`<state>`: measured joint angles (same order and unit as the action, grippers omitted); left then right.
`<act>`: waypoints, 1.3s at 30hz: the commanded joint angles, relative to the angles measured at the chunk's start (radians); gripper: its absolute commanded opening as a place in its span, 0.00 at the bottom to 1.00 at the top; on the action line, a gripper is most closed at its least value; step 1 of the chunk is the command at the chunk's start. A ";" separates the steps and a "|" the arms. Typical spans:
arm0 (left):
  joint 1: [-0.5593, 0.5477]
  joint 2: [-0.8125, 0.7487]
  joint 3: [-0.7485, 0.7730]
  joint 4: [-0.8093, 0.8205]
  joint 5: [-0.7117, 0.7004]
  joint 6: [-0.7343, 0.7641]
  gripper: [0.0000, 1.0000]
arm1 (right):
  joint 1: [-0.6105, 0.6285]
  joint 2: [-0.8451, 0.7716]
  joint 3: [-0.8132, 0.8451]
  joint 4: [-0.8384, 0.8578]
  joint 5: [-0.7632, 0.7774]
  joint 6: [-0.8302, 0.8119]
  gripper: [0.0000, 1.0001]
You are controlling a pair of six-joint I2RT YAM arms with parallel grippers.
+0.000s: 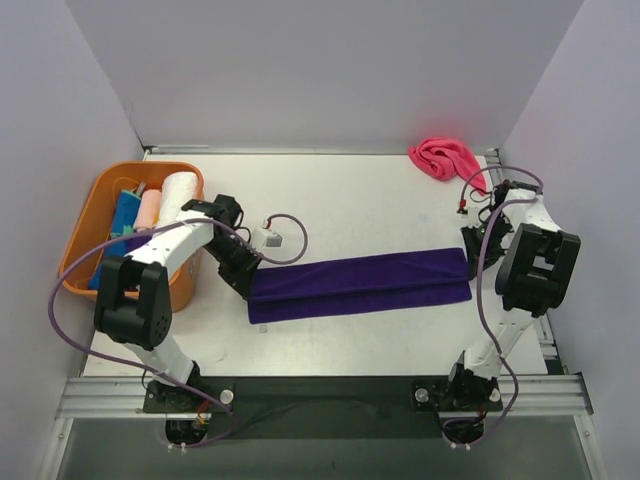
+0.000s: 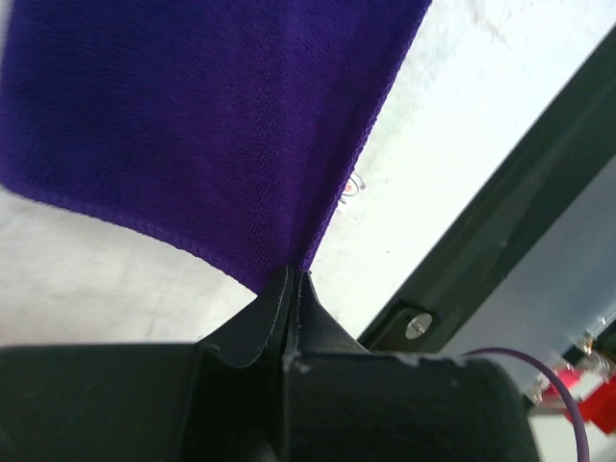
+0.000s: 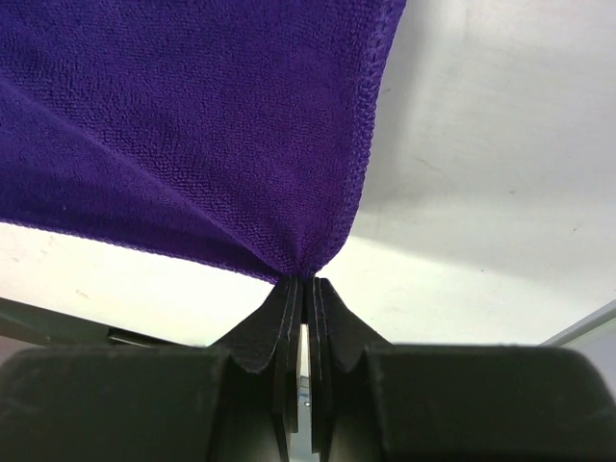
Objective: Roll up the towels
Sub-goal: Fold the towel
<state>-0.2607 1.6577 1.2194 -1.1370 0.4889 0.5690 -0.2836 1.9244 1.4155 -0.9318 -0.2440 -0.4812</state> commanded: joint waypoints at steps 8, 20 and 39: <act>-0.041 0.103 -0.092 0.045 -0.035 0.045 0.00 | -0.015 0.044 -0.047 -0.018 0.054 -0.042 0.00; -0.035 0.238 -0.014 0.183 -0.156 -0.064 0.00 | -0.006 0.123 -0.050 0.034 0.092 -0.016 0.00; 0.052 0.150 0.204 0.046 -0.132 -0.027 0.00 | -0.005 -0.021 0.086 -0.068 0.017 0.018 0.00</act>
<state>-0.2317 1.9018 1.3788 -1.0313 0.3565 0.5117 -0.2798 2.0052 1.4734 -0.9173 -0.2276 -0.4492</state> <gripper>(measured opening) 0.026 0.040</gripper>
